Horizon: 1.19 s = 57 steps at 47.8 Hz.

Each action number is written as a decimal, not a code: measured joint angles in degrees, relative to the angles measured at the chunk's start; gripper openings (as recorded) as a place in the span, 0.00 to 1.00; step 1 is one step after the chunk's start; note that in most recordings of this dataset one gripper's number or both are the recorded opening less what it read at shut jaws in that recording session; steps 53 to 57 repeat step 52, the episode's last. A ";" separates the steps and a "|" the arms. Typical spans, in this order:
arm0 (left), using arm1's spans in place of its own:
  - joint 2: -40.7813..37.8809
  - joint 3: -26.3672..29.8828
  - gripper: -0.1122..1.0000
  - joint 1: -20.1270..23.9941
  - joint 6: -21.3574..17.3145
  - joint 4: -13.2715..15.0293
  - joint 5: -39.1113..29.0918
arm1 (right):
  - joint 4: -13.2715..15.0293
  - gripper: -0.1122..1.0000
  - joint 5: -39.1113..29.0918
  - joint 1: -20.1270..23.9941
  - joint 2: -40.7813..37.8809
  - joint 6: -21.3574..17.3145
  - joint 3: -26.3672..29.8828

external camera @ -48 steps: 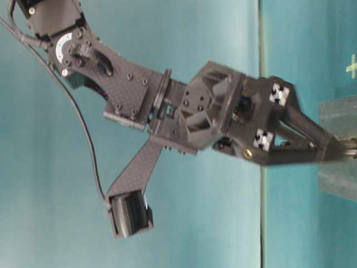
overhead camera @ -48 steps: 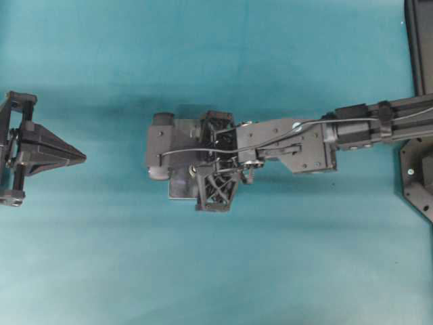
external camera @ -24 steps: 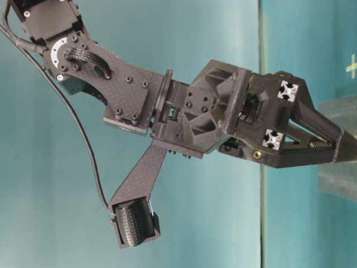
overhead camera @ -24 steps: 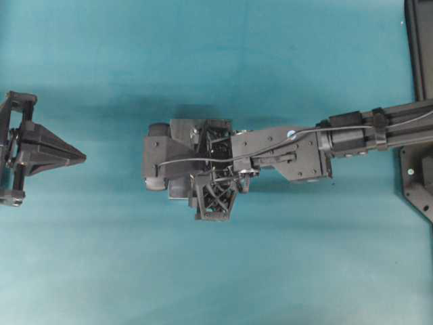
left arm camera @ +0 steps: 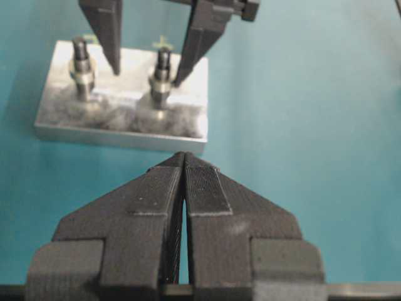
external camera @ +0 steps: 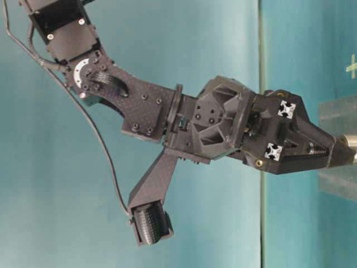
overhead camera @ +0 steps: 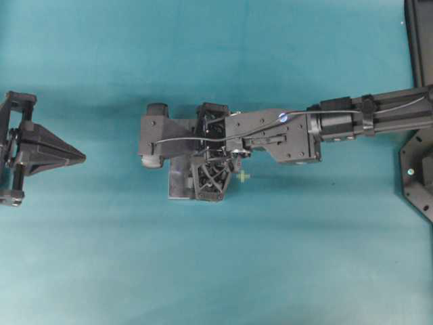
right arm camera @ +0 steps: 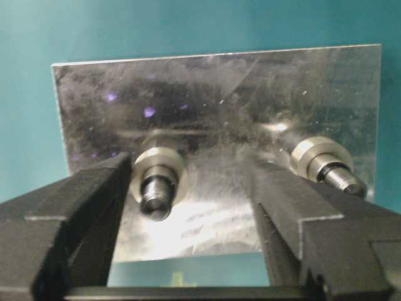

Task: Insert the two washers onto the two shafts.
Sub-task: 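Open the right gripper to release the washer on the shaft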

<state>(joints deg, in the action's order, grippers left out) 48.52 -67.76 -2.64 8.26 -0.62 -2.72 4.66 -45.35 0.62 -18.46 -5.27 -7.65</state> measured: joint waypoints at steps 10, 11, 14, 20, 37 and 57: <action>0.18 0.00 0.10 0.00 0.00 0.00 0.00 | -1.93 0.73 -4.13 3.78 0.44 0.18 2.20; 0.18 0.00 0.10 0.00 0.00 0.00 0.00 | -1.93 0.73 -4.31 3.96 0.62 0.18 2.11; 0.09 0.00 0.10 0.00 0.00 0.00 0.00 | -2.02 0.74 -4.39 3.87 1.23 0.18 2.20; 0.18 0.00 0.10 0.00 0.00 0.00 0.00 | -2.29 0.74 -4.57 3.69 3.52 0.18 2.20; 0.62 -0.09 0.10 0.00 1.05 0.00 0.00 | -2.46 0.74 -4.92 1.41 8.26 0.18 -1.67; 1.58 -0.44 0.10 0.00 2.20 0.00 0.00 | -2.46 0.74 -0.70 -0.62 15.82 -0.62 -9.05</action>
